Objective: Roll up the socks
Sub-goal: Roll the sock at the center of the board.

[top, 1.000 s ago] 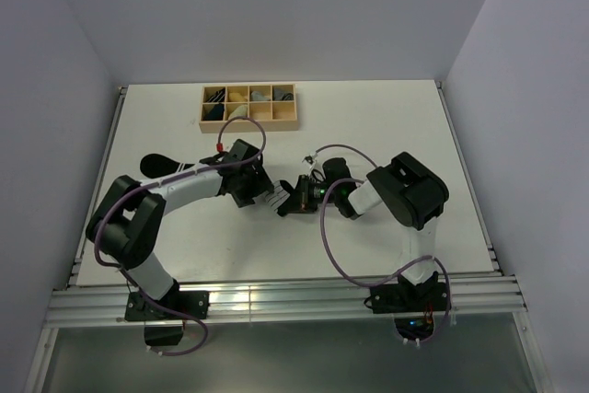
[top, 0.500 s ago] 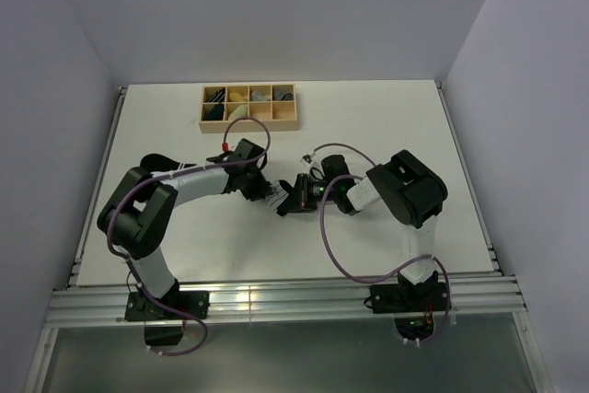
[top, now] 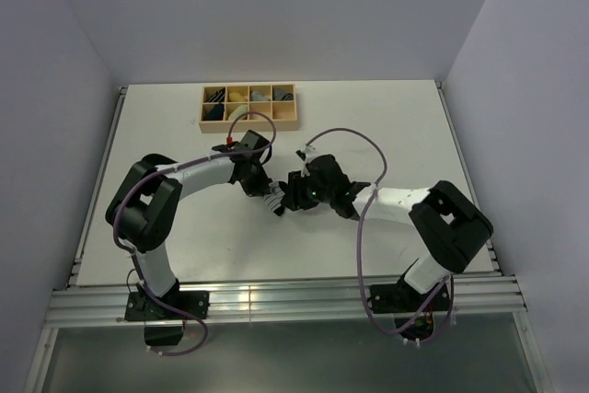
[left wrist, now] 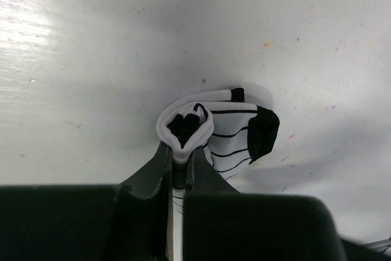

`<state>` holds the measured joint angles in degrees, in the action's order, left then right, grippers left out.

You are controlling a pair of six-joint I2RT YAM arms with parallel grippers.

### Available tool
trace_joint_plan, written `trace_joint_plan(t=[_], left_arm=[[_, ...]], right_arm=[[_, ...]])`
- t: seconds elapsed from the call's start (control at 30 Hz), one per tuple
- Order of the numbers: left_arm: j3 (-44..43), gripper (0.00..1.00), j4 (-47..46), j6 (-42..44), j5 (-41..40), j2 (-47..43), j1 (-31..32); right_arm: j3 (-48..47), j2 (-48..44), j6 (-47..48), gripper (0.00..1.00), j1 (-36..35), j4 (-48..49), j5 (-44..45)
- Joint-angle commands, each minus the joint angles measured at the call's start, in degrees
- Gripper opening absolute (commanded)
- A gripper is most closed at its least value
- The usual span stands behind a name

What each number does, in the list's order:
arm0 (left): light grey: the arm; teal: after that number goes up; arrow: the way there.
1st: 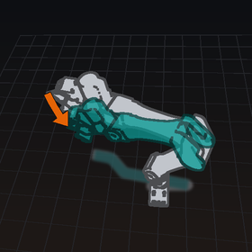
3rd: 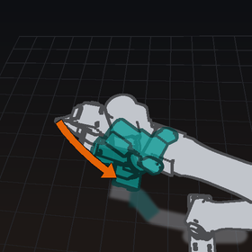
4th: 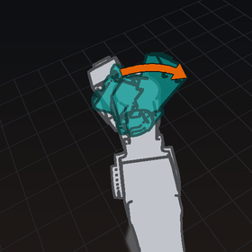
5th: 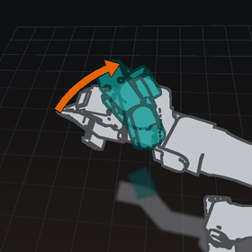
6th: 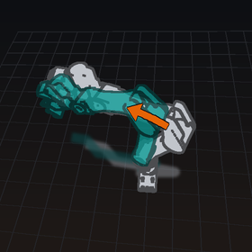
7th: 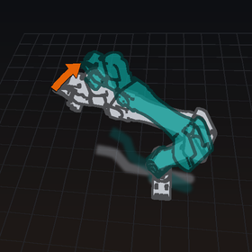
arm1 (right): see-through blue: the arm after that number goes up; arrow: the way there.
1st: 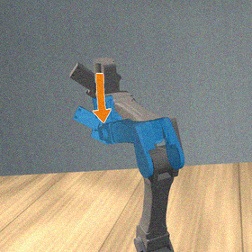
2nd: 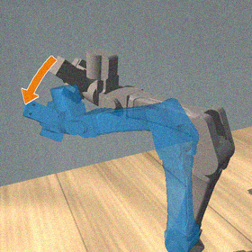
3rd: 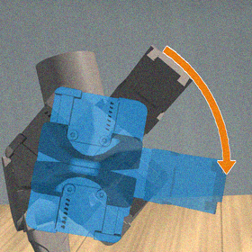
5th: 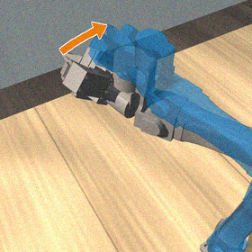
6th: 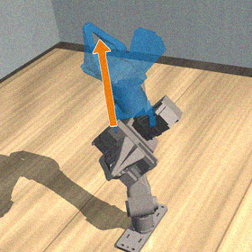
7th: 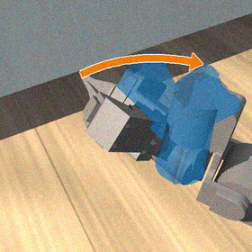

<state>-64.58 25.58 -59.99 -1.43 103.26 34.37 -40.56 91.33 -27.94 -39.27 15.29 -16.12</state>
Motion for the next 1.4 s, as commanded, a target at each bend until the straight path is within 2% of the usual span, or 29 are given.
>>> trace_joint_plan(t=[0.0, 0.13, 0.23, 0.37, 0.8, 1.0, 1.1, 1.13, 1.23, 1.27, 1.33, 1.37], left_arm=[[-3.71, 0.0, 8.07, 2.85, -2.08, 1.67, 0.52], [-5.73, 0.01, 9.48, 3.56, -1.56, 2.56, 1.22], [-6.35, 0.0, 10.27, 3.82, -1.21, 3.08, 1.49], [-6.79, 0.0, 10.8, 4.0, -1.03, 3.26, 1.75], [-6.97, 0.0, 10.72, 4.26, -0.33, 3.7, 2.02], [-6.53, 0.0, 9.93, 3.74, 0.73, 3.61, 2.02], [-6.09, 0.01, 9.05, 3.39, 0.9, 3.44, 2.02], [-5.91, 0.02, 8.87, 3.21, 0.9, 3.0, 2.02], [-4.95, 0.12, 7.9, 2.51, 0.82, 1.69, 2.02], [-4.6, 0.2, 7.9, 2.33, 0.38, 1.24, 1.93], [-4.24, 0.28, 7.82, 1.89, -0.76, 0.02, 1.93], [-3.72, 0.37, 7.81, 1.54, -1.2, -0.43, 1.93]], right_arm=[[-3.56, -3.44, 9.47, 0.5, -6.68, -6.14, 19.93], [-6.46, -2.48, 13.44, 0.52, -14.94, -6.68, 29.2], [-8.48, -0.2, 16.34, 0.53, -18.55, -6.85, 33.85], [-11.38, 3.5, 18.89, 0.53, -21.46, -7.64, 35.72], [-11.39, 10.97, 18.1, 0.52, -22.35, -8.08, 37.83], [-10.07, 12.64, 17.49, 0.48, -22.43, -7.03, 36.95], [-9.02, 12.65, 16.87, 0.36, -22.43, -6.33, 36.43], [-8.75, 12.56, 16.52, 0.24, -22.43, -6.15, 35.81], [-7.0, 11.33, 15.03, 0.02, -21.91, -5.18, 32.31], [-6.47, 10.98, 14.42, 0.0, -20.86, -4.66, 30.99], [-4.45, 9.31, 12.58, 0.0, -19.28, -3.61, 27.39], [-3.66, 8.0, 11.69, 0.0, -17.27, -2.47, 23.11]])
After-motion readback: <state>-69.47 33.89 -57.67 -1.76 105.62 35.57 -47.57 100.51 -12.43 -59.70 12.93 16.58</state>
